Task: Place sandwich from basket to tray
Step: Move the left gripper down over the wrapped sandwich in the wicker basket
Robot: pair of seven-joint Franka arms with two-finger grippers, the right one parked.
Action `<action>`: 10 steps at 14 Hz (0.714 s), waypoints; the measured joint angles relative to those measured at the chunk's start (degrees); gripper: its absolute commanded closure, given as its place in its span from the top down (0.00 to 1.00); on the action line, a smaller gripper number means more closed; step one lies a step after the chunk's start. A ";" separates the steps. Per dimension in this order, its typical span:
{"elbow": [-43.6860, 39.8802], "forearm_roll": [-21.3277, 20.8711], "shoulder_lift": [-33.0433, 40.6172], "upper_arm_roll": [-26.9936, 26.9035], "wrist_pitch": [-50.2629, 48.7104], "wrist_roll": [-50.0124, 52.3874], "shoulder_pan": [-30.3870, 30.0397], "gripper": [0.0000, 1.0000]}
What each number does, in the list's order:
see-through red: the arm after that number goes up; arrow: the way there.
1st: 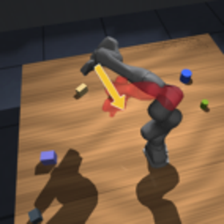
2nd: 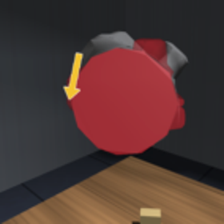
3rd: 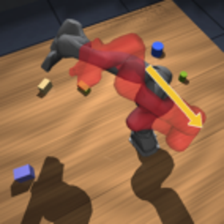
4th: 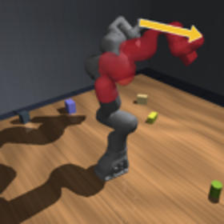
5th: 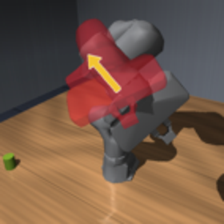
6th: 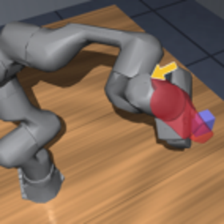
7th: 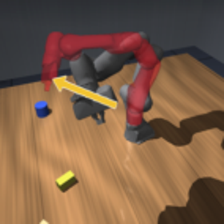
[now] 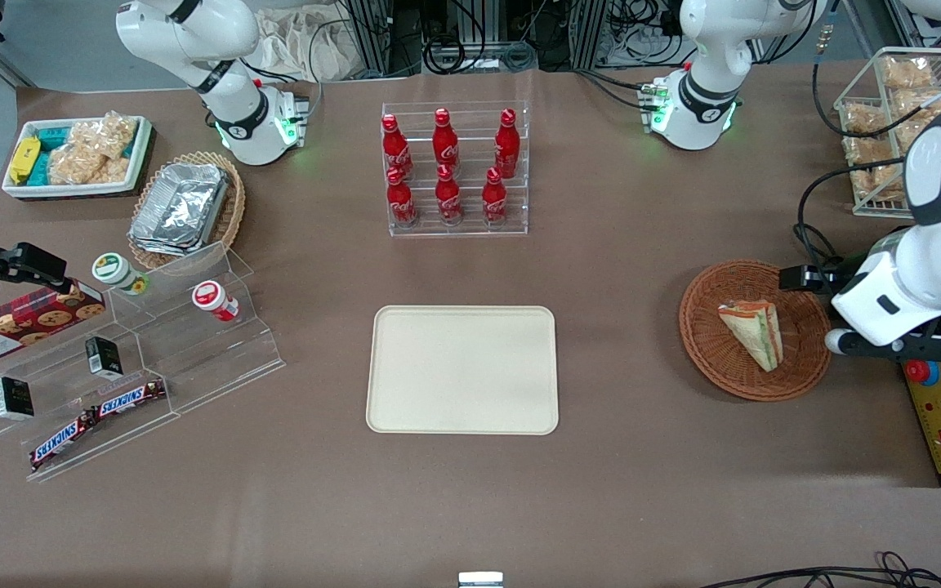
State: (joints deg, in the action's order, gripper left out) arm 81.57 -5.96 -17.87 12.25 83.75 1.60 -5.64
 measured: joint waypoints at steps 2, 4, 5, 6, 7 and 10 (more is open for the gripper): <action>5.48 -1.42 -0.25 -0.44 5.62 0.60 -0.83 0.98; 11.79 -1.84 -0.71 -0.61 13.75 5.15 -1.66 0.98; 14.69 -1.85 -1.01 -0.63 18.16 8.50 -2.09 0.98; 17.16 -1.86 -1.32 -0.63 22.05 11.31 -2.53 0.98; 19.40 -1.87 -1.52 -0.63 25.17 13.04 -2.93 0.98; 24.74 -1.91 -1.75 -0.66 31.05 15.78 -4.25 0.98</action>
State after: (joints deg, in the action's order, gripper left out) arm 106.31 -7.87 -19.62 11.59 114.80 17.38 -9.89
